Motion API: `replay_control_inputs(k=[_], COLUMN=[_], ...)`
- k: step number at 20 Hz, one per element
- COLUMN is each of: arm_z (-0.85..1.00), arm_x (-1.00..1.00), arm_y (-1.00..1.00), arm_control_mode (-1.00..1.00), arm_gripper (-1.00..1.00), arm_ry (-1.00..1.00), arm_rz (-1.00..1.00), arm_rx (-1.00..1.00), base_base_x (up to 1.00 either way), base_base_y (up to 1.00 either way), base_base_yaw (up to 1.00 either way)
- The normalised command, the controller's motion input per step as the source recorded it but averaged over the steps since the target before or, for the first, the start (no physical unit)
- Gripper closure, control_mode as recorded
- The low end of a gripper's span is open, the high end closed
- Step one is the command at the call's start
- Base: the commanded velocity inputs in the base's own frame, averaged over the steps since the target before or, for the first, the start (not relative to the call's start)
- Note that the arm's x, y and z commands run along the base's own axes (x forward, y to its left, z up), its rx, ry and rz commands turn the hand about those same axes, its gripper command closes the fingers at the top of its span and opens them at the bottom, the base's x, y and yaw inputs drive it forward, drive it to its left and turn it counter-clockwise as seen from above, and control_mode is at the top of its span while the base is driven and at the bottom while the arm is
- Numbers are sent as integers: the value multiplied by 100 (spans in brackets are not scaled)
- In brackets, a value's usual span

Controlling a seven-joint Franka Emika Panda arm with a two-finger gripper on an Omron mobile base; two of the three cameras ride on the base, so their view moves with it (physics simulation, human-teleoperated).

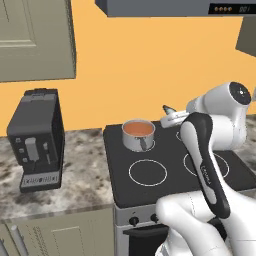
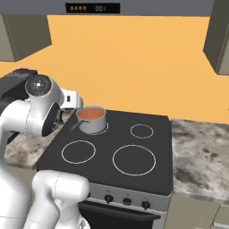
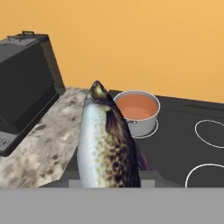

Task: Retrieve the fish from the fridge and place it on the saucepan with marinade on the stove.

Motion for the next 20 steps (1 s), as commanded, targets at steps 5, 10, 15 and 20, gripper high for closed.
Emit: replay_control_inputs(k=[5,10,15,20], arm_z=[0,0,-22,-38], arm_x=[0,0,100,97], arm_y=[0,0,2,26], arm_control_mode=[100,100,-100,-100], arm_gripper=[100,100,100,100], arm_ry=[0,0,13,17], arm_rz=[0,0,0,-9], arm_rx=[0,0,-1,-18], base_base_x=[26,91,0,0], base_base_y=[-3,0,0,0], base_base_yaw=[0,0,0,0])
